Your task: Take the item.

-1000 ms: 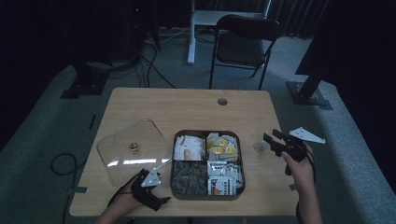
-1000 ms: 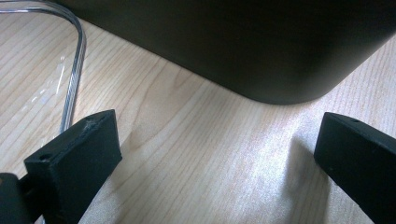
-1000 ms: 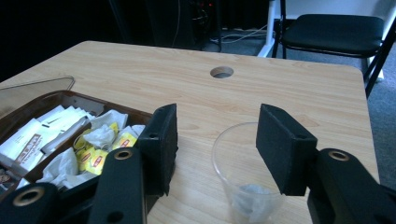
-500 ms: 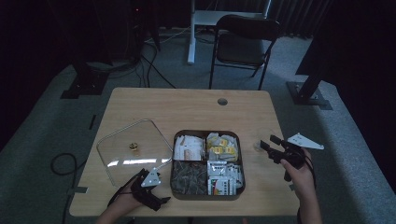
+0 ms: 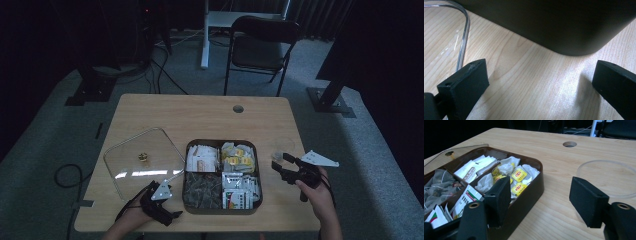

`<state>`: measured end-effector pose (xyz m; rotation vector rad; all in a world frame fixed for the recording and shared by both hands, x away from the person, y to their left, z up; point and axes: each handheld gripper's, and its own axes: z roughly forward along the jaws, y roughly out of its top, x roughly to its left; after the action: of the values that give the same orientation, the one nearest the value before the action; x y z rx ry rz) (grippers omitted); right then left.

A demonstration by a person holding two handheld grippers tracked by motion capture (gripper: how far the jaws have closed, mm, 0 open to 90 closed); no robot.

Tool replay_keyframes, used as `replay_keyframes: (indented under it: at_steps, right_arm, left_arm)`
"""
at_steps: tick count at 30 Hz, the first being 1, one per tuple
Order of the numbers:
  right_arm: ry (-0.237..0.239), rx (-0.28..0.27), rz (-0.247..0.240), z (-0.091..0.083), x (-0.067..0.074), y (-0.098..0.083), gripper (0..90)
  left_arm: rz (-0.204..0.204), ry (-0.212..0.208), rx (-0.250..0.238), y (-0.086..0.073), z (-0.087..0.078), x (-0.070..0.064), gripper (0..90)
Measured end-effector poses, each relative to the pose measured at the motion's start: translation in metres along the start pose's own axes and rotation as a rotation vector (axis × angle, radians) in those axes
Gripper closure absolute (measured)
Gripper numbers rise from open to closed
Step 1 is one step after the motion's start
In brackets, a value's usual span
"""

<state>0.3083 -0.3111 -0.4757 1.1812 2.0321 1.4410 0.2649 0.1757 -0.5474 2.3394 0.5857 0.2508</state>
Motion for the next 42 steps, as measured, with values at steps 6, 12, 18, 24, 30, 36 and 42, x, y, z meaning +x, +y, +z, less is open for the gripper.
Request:
replay_keyframes:
  at_steps: [6,12,18,24,30,36,42]
  right_arm:
    - [0.001,0.024,-0.01,0.005,0.002,-0.013,24.6]
    - [-0.026,0.075,-0.014,0.012,0.001,-0.028,17.5]
    - [-0.035,0.115,-0.034,0.015,-0.001,-0.04,13.6]
    - [-0.042,0.16,-0.032,0.017,-0.002,-0.05,13.5]
    - [-0.032,0.182,-0.072,0.019,0.002,-0.055,13.6]
    - [-0.056,0.232,-0.117,0.021,0.004,-0.064,13.5]
    - [-0.067,0.265,-0.126,0.021,0.004,-0.07,13.5]
  left_arm:
    - [0.0,0.0,0.0,0.0,0.0,0.0,0.5]
    - [0.0,0.0,0.0,0.0,0.0,0.0,0.5]
    - [0.0,0.0,0.001,0.0,0.0,0.0,0.5]
    - [0.0,0.0,0.0,0.0,0.0,0.0,0.5]
    - [0.0,0.0,0.0,0.0,0.0,0.0,0.5]
    - [0.0,0.0,0.0,0.0,0.0,0.0,0.5]
    - [0.001,0.0,0.0,0.0,0.0,0.0,0.5]
